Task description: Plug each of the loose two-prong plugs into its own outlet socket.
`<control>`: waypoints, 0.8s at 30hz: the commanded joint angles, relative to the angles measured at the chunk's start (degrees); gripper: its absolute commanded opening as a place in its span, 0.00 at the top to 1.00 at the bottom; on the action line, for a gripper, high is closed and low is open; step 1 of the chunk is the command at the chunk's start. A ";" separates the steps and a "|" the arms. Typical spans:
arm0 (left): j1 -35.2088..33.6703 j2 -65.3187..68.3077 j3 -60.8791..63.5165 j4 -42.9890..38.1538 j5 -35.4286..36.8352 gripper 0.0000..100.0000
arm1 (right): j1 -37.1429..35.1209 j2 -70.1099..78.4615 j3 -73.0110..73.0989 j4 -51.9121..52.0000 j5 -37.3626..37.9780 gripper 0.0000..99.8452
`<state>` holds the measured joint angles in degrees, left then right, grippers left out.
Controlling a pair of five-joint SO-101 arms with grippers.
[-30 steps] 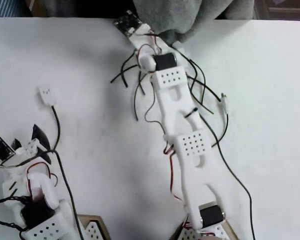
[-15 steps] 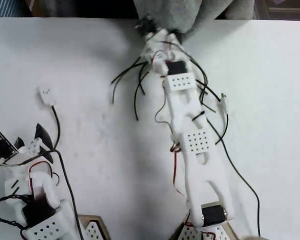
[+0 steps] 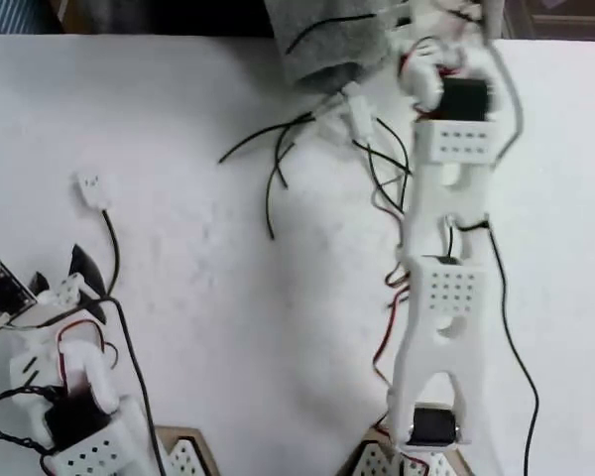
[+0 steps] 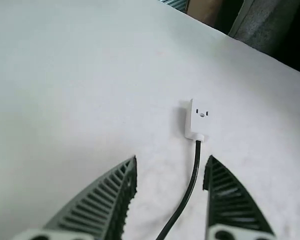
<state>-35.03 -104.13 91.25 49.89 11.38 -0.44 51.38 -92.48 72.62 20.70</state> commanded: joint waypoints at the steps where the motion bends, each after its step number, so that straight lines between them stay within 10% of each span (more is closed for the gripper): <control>1: 0.48 -0.40 -0.35 -1.14 0.26 0.77 | 6.73 -9.89 -2.55 5.76 -0.18 0.69; 14: 0.40 -0.40 -0.44 -0.88 0.26 0.77 | 12.62 1.54 -2.02 20.18 13.63 0.69; 24: 0.40 -0.40 -0.44 -0.79 0.26 0.77 | 13.05 20.53 -2.20 -5.41 11.69 0.67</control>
<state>-34.95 -104.13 91.25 49.89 11.38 11.60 67.74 -92.57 78.42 33.71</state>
